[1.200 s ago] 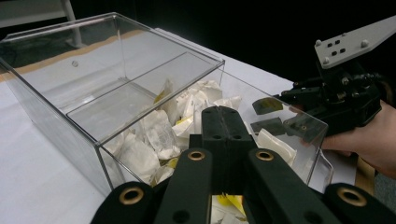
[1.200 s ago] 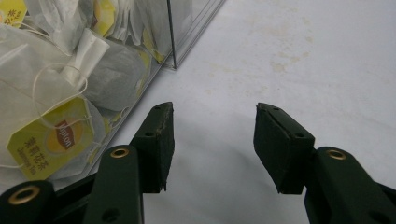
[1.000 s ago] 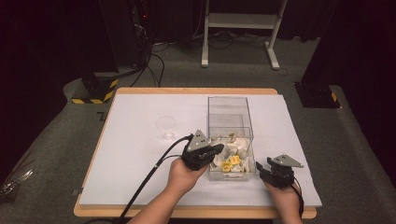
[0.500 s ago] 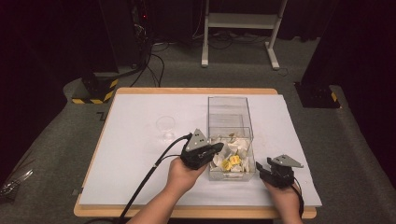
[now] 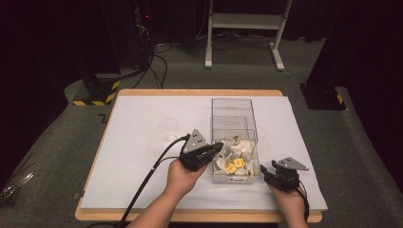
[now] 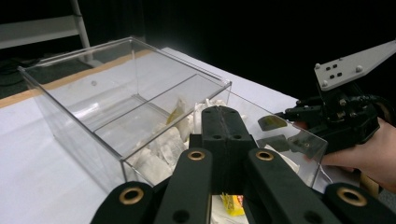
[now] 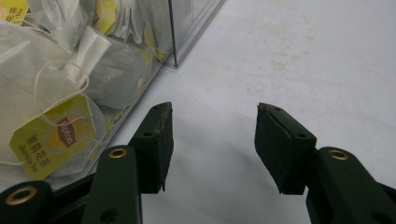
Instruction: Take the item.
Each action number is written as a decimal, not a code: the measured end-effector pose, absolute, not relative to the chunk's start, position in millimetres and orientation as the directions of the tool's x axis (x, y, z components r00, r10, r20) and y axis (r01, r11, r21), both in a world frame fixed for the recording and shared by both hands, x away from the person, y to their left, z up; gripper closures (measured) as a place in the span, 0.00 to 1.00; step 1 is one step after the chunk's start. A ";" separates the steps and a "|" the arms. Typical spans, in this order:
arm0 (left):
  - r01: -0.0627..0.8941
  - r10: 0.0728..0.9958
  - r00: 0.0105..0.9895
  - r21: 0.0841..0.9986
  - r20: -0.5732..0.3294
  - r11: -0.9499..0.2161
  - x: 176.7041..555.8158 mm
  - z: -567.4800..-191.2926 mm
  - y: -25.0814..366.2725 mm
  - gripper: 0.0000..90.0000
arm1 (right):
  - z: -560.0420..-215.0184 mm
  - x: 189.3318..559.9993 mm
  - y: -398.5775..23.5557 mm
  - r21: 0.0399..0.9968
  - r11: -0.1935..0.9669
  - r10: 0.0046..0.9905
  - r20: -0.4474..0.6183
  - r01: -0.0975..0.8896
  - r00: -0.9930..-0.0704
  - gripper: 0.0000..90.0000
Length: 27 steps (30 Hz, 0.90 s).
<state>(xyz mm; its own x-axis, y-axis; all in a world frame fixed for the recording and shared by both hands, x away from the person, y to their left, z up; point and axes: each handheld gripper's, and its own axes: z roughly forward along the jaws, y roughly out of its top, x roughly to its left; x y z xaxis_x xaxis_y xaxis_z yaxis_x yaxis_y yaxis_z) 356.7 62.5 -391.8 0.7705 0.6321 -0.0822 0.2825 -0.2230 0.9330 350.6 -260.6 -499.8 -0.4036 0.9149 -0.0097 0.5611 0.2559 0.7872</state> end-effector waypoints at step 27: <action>0.257 0.686 0.722 0.955 -0.089 -0.147 360.5 -373.1 95.4 1.00 | -499.9 350.5 -260.4 0.790 0.260 0.914 -0.016 0.555 -0.406 0.53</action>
